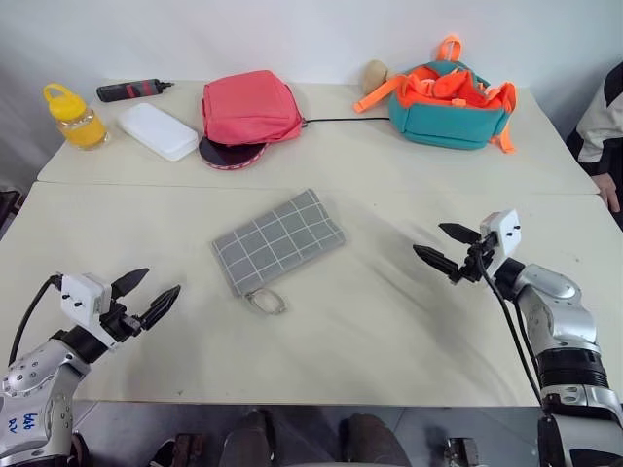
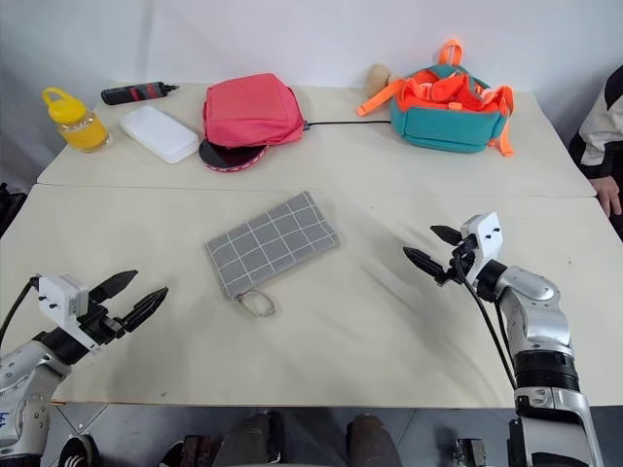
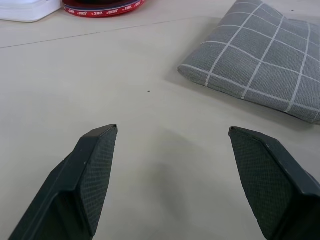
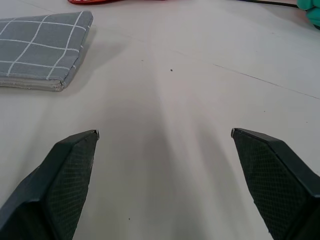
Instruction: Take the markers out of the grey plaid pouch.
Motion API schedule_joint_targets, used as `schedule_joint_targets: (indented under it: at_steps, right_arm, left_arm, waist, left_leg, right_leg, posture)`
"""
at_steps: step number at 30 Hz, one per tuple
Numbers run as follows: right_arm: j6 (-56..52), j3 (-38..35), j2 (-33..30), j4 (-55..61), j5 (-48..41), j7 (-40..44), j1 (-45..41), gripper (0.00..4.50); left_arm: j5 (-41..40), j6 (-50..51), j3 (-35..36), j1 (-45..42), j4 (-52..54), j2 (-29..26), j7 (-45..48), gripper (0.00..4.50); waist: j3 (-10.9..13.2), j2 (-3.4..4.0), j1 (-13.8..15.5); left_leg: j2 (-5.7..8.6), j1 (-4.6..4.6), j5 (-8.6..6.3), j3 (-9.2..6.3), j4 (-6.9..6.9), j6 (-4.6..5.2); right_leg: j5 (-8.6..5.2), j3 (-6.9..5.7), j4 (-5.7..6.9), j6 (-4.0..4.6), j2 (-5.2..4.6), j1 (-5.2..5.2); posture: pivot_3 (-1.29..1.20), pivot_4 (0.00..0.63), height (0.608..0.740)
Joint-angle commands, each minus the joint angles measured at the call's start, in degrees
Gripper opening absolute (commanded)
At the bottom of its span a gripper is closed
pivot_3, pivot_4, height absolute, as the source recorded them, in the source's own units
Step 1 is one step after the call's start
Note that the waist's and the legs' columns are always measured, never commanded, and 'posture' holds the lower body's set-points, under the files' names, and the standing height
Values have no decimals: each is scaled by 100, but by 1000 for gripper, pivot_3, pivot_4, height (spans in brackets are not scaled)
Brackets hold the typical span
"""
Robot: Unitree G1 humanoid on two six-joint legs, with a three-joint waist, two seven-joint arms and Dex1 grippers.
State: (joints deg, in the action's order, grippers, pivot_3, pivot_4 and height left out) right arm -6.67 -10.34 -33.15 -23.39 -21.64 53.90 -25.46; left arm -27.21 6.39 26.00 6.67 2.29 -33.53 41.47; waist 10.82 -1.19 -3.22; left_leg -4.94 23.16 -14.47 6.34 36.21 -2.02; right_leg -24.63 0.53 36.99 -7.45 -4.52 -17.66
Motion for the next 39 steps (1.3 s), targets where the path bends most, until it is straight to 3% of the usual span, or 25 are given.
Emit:
schedule_joint_targets:
  at_steps: [1,12,13,15,19,26,34,39]
  right_arm:
    - [93,-66,31,175,-9,-56,-14,4432]
    - [-28,121,295,498,6,-300,-89,4432]
    - [-97,155,413,605,-36,-365,-115,4262]
    - [-237,252,691,814,-83,-519,-178,3838]
    - [-334,575,1222,1029,29,-787,-484,2480]
    - [389,1226,2254,-67,873,-1518,-1286,29]
    - [1084,1644,2592,-1651,1823,-2208,-1931,29]
    - [1125,1718,2592,-1973,2040,-2317,-1966,29]
  left_arm:
    - [36,-266,107,60,206,4,15,3802]
    - [205,-482,-77,-9,157,52,12,3802]
    - [227,-515,-108,-15,150,74,2,3823]
    - [286,-578,-169,-51,120,100,-41,3829]
    - [523,-771,-256,-241,-8,87,-168,3829]
    - [1875,-2505,-644,-832,-778,-123,-455,3829]
    - [2638,-3758,-1176,-1066,-1305,-325,-547,3829]
    - [3378,-4644,-1652,-1156,-1545,-520,-694,3829]
  waist:
    - [0,0,-1]
    - [0,0,-4]
    - [0,0,-8]
    - [0,0,-17]
    - [0,0,-18]
    - [-2,-4,-16]
    - [-3,-7,-57]
    - [-4,-7,-159]
  left_leg:
    - [0,0,0,0,0,0]
    - [0,0,0,1,0,0]
    - [-1,0,0,2,-1,0]
    - [-3,-2,0,3,-1,-1]
    - [-7,-2,1,3,0,-2]
    - [-3,4,1,17,0,-3]
    - [-11,15,1,63,3,-3]
    - [-20,10,6,69,6,-10]
  right_leg:
    - [0,1,0,0,0,0]
    - [0,1,0,0,0,0]
    - [0,2,0,0,1,-1]
    - [0,3,1,0,3,-1]
    - [0,4,5,0,6,-5]
    - [0,9,28,1,4,-36]
    - [0,16,85,1,-12,-98]
    - [0,12,97,3,-9,-102]
  posture:
    - [0,150,740]
    - [0,150,740]
    - [0,150,740]
    - [0,150,740]
    - [0,150,740]
    - [0,150,740]
    - [0,150,740]
    - [0,150,740]
